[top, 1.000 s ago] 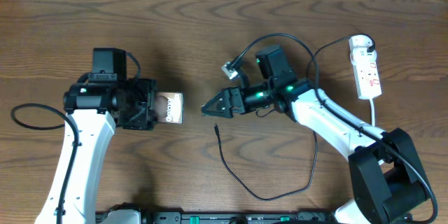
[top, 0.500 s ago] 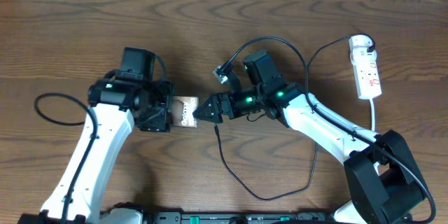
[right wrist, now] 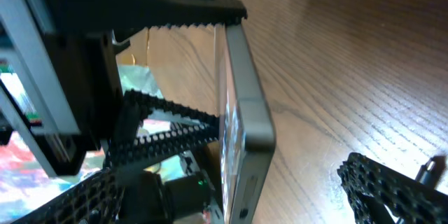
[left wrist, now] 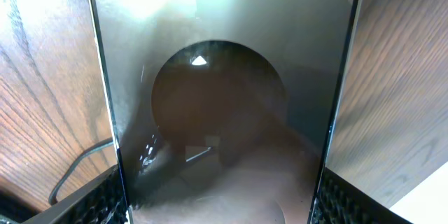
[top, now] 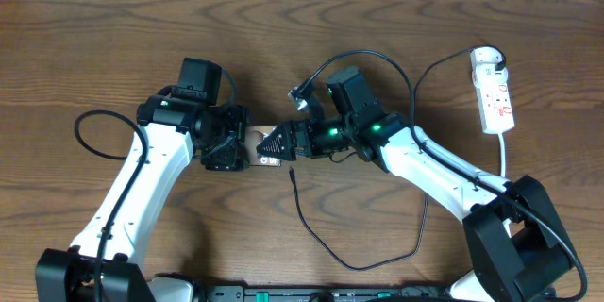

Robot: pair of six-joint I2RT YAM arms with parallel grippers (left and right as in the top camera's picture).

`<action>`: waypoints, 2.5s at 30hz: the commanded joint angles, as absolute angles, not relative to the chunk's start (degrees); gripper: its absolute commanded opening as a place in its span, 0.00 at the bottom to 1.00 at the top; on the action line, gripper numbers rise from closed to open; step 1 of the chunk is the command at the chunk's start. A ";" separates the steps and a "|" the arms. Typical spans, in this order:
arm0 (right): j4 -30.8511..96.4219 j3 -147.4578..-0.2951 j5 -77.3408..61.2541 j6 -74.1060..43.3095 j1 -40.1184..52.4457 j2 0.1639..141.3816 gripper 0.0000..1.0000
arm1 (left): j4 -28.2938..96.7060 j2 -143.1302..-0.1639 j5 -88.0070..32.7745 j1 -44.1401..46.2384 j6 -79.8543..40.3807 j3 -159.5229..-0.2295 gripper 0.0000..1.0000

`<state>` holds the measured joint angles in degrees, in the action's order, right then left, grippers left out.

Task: Plug charger to phone and switch on socket
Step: 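Close the right gripper on the phone's edge beside the left gripper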

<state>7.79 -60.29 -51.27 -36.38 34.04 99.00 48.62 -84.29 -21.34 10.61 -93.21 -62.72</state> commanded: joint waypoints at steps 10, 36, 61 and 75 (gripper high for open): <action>4.80 -61.39 -41.01 -47.13 37.91 99.29 0.99 | 48.62 -84.03 -27.09 10.76 -94.15 -63.99 0.08; 3.57 -61.39 -35.88 -46.22 40.97 99.31 0.48 | 50.52 -84.03 -29.58 10.76 -94.80 -63.99 0.07; 3.60 -61.39 -35.88 -46.24 40.99 99.35 0.13 | 50.50 -84.03 -29.54 10.76 -94.83 -63.99 0.07; 3.60 -61.39 -35.90 -46.22 40.97 99.35 0.01 | 50.52 -84.03 -28.91 10.76 -94.80 -63.99 0.07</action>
